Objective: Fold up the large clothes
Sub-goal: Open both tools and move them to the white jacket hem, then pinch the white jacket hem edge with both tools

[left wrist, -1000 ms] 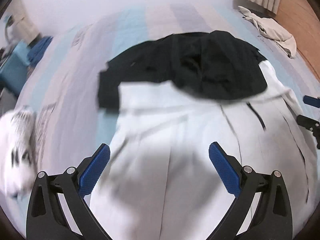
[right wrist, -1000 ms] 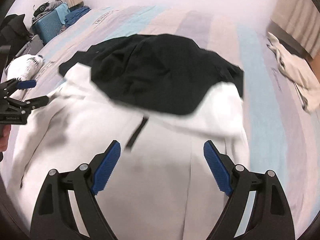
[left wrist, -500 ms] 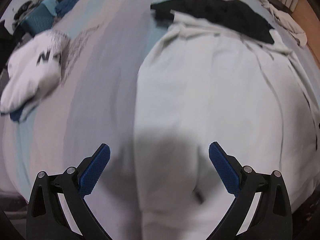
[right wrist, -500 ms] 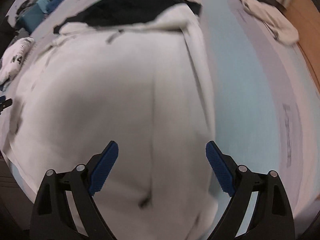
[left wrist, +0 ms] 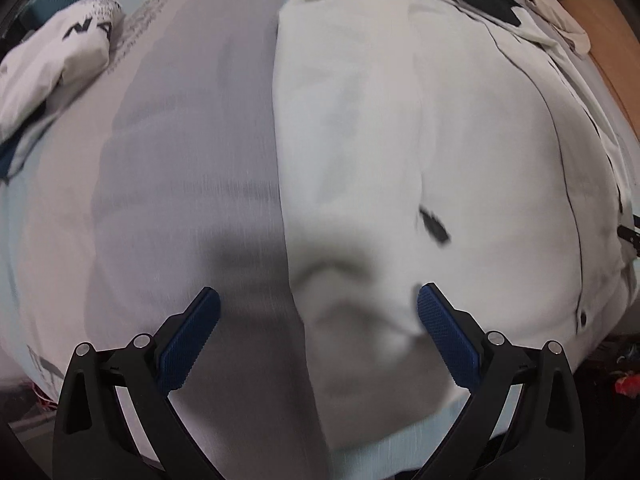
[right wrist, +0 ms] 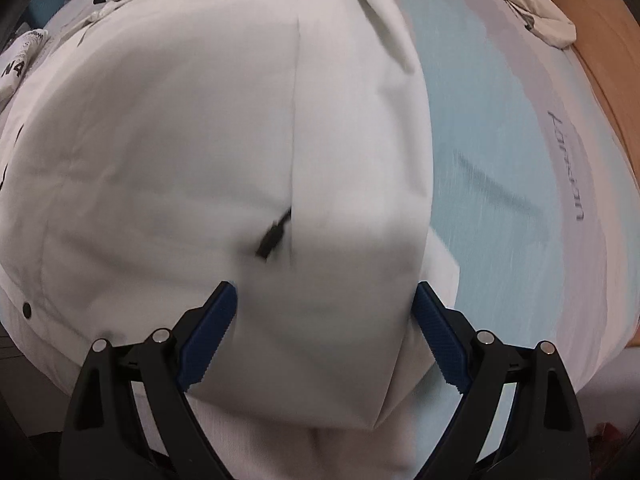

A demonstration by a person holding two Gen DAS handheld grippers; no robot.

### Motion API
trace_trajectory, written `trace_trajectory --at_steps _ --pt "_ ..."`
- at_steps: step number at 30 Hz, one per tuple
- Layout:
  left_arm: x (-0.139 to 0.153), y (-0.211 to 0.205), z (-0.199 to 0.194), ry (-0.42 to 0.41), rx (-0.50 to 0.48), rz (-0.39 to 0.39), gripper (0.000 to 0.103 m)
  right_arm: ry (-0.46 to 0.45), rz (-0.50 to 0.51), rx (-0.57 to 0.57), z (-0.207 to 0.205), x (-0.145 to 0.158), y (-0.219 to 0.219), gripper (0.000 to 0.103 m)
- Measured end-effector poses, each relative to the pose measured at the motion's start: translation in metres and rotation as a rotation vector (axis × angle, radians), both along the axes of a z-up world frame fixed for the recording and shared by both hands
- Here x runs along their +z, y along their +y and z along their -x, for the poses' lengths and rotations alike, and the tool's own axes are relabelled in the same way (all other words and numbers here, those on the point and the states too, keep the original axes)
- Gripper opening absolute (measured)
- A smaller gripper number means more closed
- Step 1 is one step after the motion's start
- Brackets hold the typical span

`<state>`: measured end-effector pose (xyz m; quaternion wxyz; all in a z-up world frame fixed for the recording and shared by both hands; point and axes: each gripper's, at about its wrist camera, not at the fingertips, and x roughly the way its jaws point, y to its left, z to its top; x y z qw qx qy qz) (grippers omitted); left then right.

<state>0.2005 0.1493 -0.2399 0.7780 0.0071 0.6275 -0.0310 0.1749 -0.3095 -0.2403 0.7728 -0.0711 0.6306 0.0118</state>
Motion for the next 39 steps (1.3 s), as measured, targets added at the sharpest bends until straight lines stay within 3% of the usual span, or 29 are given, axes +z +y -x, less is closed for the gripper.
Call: trace_trajectory --at_steps 7,11,18,21,24,29,32,34,36,39 --pt "-0.005 0.001 0.022 0.015 -0.006 0.087 0.095 0.031 -0.02 -0.02 0.023 -0.002 -0.01 0.085" --pt "-0.011 -0.002 0.031 0.035 -0.046 0.125 0.086 0.036 -0.062 -0.05 0.036 0.0 -0.018 0.085" --pt "-0.007 0.014 0.034 0.072 -0.03 0.185 0.043 0.044 -0.116 -0.033 0.049 0.005 -0.031 0.085" --pt "-0.004 0.014 0.033 0.09 -0.052 0.164 0.033 0.055 -0.163 -0.034 0.054 0.01 -0.042 0.085" --pt "-0.002 0.011 0.032 0.105 -0.055 0.146 0.03 0.078 -0.195 -0.035 0.057 0.011 -0.052 0.085" --pt "-0.005 0.013 0.036 0.125 -0.017 0.151 0.032 0.064 -0.201 -0.119 0.053 0.012 -0.089 0.085" --pt "-0.008 0.009 0.038 0.14 -0.018 0.145 0.047 0.065 -0.224 -0.171 0.049 0.01 -0.108 0.085" --pt "-0.009 0.005 0.039 0.147 -0.026 0.161 0.074 0.074 -0.245 -0.152 0.045 0.008 -0.109 0.085" --pt "-0.01 -0.004 0.038 0.15 -0.046 0.138 0.08 0.087 -0.248 -0.106 0.041 0.007 -0.101 0.085" --pt "-0.011 -0.006 0.037 0.146 -0.028 0.139 0.08 0.111 -0.244 -0.076 0.045 0.002 -0.089 0.084"
